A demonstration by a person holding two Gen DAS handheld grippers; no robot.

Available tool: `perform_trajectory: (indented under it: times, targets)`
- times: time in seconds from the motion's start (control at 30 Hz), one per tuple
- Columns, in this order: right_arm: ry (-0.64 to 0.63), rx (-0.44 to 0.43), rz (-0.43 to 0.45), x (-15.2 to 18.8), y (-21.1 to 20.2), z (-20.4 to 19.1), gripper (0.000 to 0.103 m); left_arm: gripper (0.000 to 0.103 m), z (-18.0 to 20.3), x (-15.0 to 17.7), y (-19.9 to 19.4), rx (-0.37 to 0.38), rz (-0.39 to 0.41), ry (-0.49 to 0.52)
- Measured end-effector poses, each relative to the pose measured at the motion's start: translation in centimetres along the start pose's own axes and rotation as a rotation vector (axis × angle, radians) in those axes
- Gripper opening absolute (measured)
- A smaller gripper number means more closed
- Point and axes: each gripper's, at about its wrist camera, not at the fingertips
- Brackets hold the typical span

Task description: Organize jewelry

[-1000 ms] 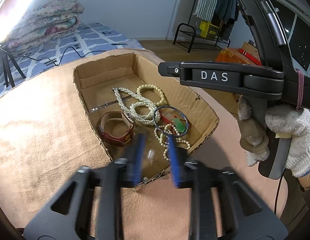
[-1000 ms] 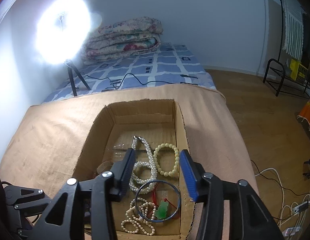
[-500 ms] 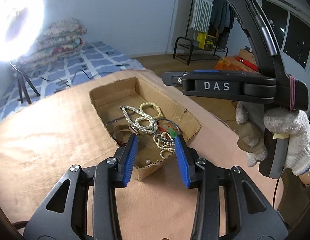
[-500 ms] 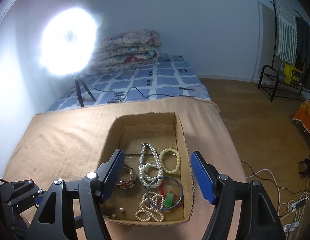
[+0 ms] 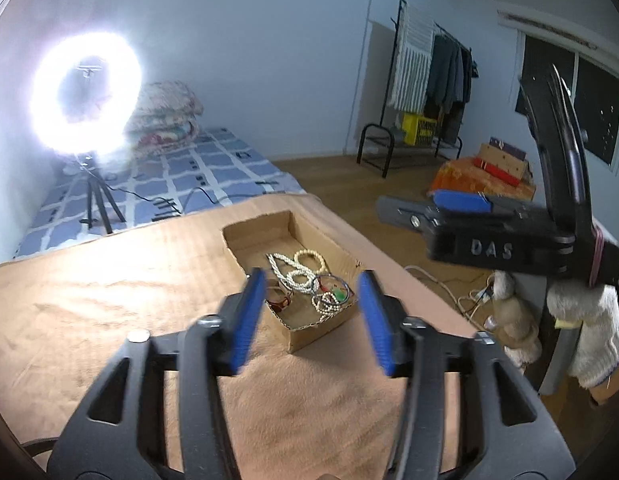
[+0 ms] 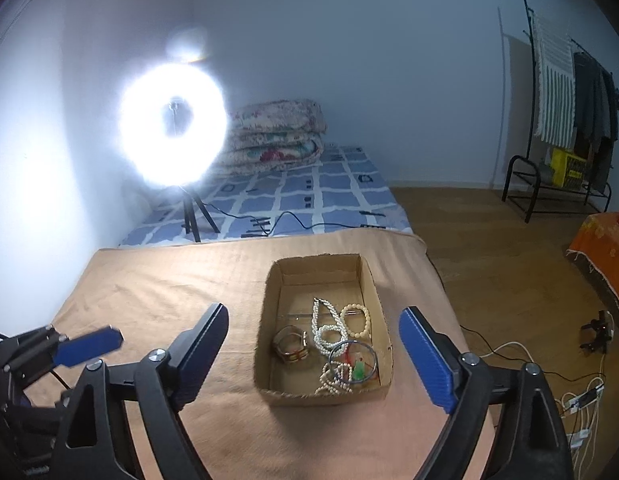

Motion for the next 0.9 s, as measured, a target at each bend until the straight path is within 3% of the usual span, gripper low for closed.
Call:
perform_trajectory:
  times: [0.13,0.23,0.8,0.9]
  targets:
    - [-0.008,0.016,0.003,0.8,-2.7,-1.1,0.091,0.061,0.2,0.2,-2.7,-0.019,0.023,0.0]
    - [-0.023,0.038,0.014,1.9,-4.6,-2.2,0.098,0.076,0.4,0.9,-4.5,-0.043,0.035,0.001]
    - [0.045,0.114,0.027,6.2,-9.6,-1.7,0.103,0.077,1.8,4.9,-9.3,-0.099,0.033,0.053]
    - [0.054,0.127,0.028,6.5,-9.9,-1.3,0.103,0.083,1.8,5.1,-9.6,-0.099,0.034,0.056]
Point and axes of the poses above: each gripper's, at about its wrist camera, not at the fingertips, and y roughly the way its jaws point, z to its right, x to its underside, and after that the axes turned 2 degrees about z, right-handed
